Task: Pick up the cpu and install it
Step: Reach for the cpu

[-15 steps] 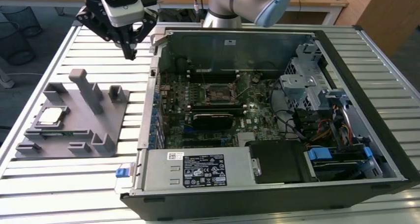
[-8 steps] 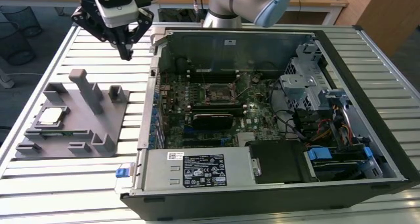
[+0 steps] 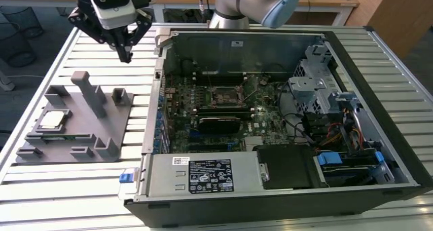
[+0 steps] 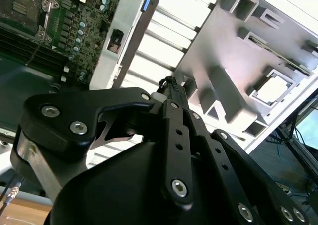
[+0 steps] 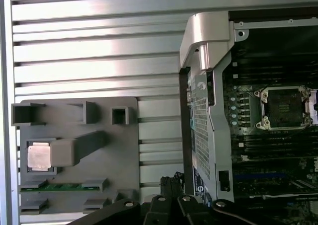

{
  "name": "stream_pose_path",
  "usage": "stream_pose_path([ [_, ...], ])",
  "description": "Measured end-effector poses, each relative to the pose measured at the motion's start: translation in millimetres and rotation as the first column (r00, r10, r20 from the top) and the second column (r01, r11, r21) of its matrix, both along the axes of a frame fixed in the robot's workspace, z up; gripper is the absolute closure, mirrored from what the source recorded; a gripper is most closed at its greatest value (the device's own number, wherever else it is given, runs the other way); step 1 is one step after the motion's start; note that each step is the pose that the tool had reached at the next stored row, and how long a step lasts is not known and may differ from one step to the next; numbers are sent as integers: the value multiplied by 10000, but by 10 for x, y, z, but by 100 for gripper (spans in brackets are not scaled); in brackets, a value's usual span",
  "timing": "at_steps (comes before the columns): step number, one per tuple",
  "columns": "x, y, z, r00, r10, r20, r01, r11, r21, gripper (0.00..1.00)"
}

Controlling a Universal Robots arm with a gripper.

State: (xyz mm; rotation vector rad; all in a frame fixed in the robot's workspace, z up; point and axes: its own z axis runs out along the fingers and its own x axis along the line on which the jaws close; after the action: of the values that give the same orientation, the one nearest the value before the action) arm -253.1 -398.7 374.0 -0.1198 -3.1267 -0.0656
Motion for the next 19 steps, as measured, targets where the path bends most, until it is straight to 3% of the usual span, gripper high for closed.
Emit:
stream_pose_path([
  [19, -182, 1, -30, 10000, 0, -28, 0, 10000, 0, 89],
])
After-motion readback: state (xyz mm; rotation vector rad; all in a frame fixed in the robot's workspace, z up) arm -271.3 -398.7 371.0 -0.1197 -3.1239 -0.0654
